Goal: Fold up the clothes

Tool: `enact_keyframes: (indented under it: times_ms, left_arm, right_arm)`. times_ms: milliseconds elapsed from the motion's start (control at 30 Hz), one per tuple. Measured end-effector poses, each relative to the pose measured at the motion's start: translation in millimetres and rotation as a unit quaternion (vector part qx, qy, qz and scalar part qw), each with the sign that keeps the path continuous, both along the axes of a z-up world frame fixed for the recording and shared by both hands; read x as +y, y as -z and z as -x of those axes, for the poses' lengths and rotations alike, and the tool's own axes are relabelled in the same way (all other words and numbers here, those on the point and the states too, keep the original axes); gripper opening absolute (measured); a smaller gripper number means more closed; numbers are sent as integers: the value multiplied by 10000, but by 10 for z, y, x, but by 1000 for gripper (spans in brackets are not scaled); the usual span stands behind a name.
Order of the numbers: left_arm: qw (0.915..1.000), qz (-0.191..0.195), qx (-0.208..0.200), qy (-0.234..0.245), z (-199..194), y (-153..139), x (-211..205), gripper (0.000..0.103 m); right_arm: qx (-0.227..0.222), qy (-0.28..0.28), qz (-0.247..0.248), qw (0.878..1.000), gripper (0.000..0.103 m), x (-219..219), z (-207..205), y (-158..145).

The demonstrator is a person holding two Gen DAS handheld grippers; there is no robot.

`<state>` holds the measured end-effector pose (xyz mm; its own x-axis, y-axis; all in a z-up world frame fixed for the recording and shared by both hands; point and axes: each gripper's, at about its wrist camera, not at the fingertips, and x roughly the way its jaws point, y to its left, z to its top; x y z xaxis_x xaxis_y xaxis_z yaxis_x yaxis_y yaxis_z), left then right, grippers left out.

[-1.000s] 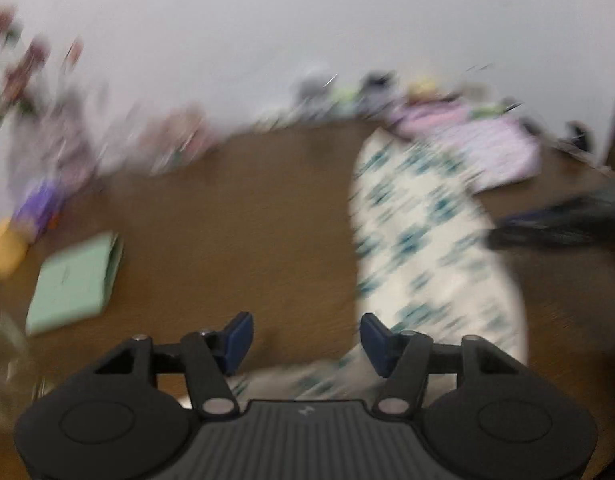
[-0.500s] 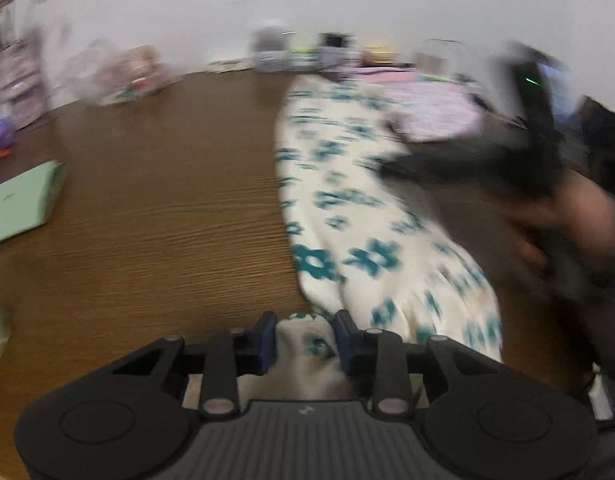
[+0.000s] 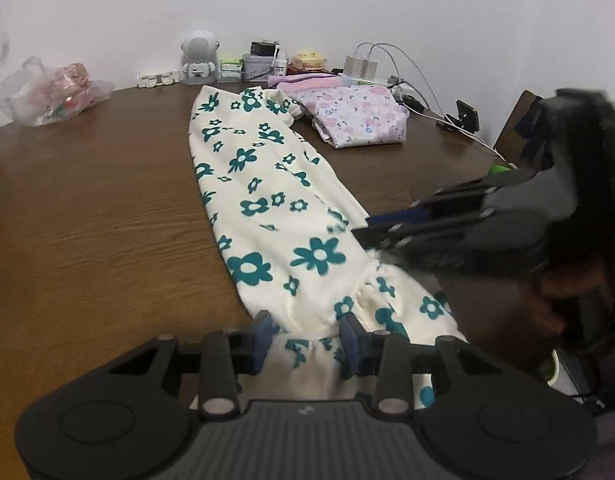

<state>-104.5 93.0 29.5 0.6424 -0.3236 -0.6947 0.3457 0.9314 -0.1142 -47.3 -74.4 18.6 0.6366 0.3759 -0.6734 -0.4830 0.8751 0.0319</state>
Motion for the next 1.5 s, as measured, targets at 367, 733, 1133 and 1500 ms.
enact_keyframes:
  times_ms: [367, 733, 1133, 1500]
  left_arm:
    - [9994, -46, -116, -334, -466, -31, -124, 32]
    - [9997, -124, -170, -80, 175, 67, -56, 36]
    - [9968, 546, -257, -522, 407, 178, 175, 58]
    - [9928, 170, -733, -936, 827, 144, -89, 37]
  right_arm:
    - [-109, 526, -230, 9983, 18, -46, -723, -29]
    - [-45, 83, -374, 9993, 25, -216, -6, 84]
    - [-175, 31, -199, 9996, 25, -246, 504, 80]
    - [-248, -100, -156, 9995, 10, -281, 880, 59]
